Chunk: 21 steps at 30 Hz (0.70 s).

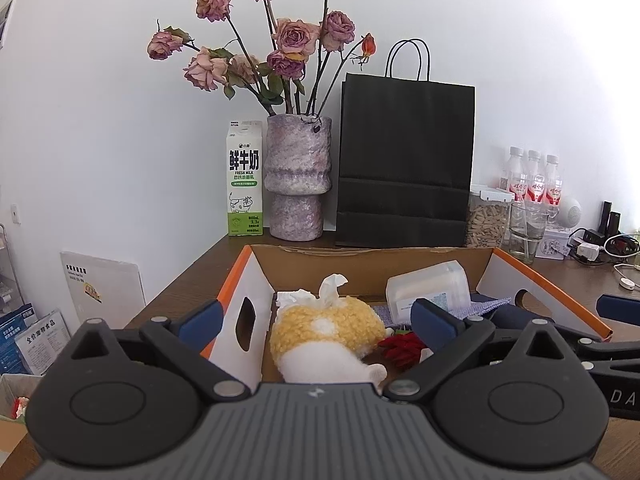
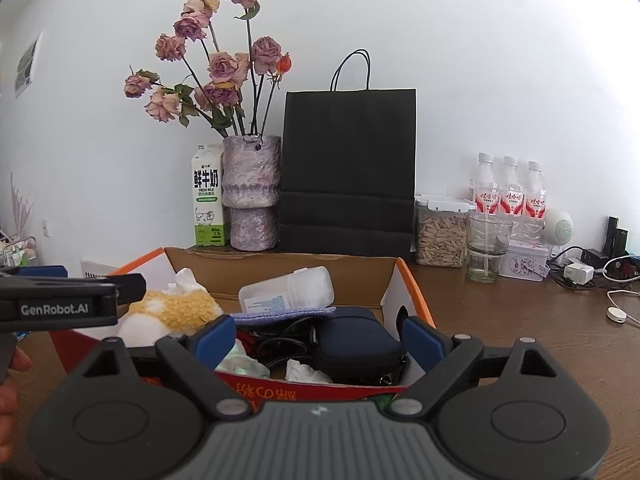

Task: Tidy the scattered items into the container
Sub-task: 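Withdraw both grippers from the box back over the table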

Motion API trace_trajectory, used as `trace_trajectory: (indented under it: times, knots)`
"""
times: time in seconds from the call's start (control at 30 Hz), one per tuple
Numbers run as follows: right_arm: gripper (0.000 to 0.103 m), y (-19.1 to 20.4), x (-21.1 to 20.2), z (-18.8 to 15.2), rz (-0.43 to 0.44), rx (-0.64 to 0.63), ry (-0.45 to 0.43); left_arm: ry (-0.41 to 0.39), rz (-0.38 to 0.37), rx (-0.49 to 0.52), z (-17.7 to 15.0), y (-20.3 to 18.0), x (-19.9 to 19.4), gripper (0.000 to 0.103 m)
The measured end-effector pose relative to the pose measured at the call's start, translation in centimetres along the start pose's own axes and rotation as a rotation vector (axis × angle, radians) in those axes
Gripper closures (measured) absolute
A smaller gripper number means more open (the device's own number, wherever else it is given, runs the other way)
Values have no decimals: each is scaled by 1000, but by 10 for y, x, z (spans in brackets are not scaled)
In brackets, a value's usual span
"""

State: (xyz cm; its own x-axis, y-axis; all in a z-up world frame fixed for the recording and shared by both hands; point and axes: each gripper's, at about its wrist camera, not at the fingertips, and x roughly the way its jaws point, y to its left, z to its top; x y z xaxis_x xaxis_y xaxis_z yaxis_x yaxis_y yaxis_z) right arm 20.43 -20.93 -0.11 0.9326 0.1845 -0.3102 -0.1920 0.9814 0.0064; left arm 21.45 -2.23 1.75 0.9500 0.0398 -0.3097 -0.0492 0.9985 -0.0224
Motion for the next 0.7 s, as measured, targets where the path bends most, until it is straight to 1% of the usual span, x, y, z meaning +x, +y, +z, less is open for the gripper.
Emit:
trace_trajectory:
  times: [0.13,0.33,0.7]
  knots:
    - [12,0,-1,-1,0,-2,1,5,-1,2,-3,1,-2,0]
    - [11,-1,-7,-7,-10,-5,-3,-10,-4,-3,-8,3,-9,0]
    - [7,-4,-24,-25,-35,-11,14,6,28,0,-22,11,-21,0]
